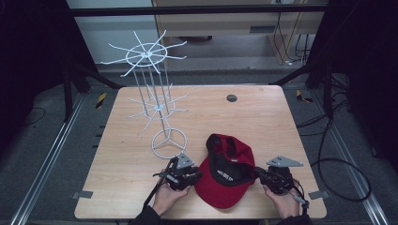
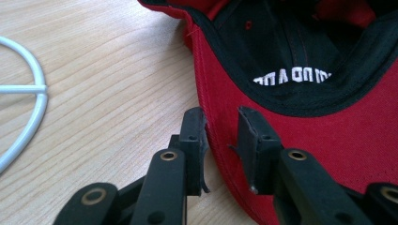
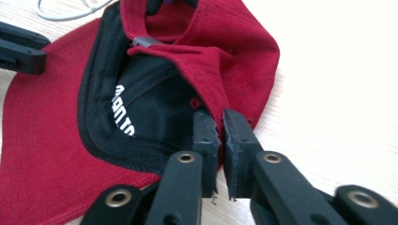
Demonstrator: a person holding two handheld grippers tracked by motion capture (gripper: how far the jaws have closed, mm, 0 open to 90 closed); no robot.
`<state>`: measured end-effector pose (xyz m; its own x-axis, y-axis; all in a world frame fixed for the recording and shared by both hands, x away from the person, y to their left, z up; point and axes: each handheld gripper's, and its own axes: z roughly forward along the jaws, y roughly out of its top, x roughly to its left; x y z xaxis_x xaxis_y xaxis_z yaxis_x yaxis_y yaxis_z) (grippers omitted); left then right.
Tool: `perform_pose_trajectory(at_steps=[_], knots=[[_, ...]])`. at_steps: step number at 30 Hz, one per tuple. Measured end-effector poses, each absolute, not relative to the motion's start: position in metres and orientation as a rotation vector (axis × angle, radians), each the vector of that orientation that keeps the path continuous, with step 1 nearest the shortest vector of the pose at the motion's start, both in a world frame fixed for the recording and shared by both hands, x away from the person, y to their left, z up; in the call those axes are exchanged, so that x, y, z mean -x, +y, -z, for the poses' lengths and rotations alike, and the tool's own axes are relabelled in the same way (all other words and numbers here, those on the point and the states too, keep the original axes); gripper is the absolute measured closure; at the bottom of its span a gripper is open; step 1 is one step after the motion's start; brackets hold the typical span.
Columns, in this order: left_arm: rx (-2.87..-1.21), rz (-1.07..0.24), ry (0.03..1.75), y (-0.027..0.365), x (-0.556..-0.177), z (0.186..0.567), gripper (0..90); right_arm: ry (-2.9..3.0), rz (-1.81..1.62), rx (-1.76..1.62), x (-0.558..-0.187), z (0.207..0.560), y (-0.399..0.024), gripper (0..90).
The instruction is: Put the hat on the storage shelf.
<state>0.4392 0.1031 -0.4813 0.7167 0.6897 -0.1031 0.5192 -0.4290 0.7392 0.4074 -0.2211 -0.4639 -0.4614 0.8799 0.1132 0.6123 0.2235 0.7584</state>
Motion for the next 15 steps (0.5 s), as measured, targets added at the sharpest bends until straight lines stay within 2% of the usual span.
perform_pose_trajectory(at_steps=[10, 15], knots=[[-2.140, -0.288, 0.925, 0.102, -0.441, 0.484, 76.5, 2.036, -1.258, -1.252, -0.400, 0.438, -0.213, 87.6], [-2.121, -0.301, 0.915, 0.103, -0.440, 0.479, 70.5, 2.017, -1.289, -1.227, -0.397, 0.432, -0.211, 87.6]])
